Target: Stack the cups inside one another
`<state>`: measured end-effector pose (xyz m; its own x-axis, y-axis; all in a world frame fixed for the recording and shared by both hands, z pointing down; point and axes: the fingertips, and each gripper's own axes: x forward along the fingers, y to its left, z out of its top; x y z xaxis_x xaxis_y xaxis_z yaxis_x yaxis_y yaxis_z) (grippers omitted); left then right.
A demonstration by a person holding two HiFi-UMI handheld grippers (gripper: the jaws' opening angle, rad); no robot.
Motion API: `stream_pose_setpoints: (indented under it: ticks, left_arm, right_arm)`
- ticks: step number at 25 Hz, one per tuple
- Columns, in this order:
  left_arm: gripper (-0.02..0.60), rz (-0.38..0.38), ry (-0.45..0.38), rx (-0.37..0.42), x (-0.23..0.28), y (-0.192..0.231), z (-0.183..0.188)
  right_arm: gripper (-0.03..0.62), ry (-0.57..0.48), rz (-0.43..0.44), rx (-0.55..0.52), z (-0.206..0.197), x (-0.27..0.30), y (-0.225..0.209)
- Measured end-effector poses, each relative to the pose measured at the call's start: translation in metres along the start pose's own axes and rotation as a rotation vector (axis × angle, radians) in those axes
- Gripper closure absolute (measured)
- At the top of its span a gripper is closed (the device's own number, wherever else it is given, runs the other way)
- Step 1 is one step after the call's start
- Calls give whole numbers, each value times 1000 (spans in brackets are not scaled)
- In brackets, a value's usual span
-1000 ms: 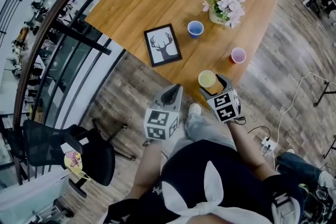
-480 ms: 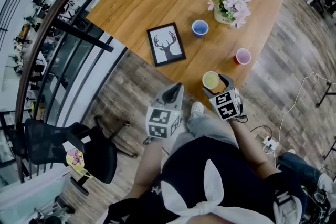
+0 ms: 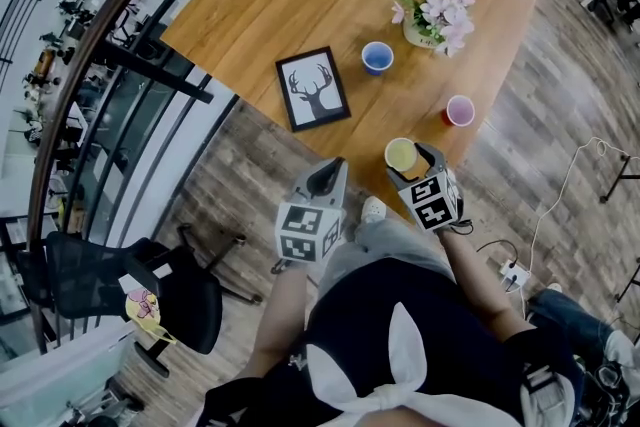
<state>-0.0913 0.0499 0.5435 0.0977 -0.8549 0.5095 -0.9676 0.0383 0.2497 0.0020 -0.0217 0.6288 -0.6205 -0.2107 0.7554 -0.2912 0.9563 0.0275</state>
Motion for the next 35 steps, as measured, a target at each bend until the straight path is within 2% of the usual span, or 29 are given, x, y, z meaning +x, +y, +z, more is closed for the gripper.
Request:
stream_pose_setpoints:
  ticks: [12, 25, 35]
  left_arm:
    - [555, -26, 19, 17, 12, -9, -1]
    - [555, -26, 8, 39, 13, -12, 10]
    - [555, -42, 6, 43, 14, -27, 14]
  right_arm:
    - [270, -58, -11, 12, 14, -18, -9]
    - [270, -235, -53, -8, 79, -79, -27]
    - [270, -277, -64, -2, 89, -100, -33]
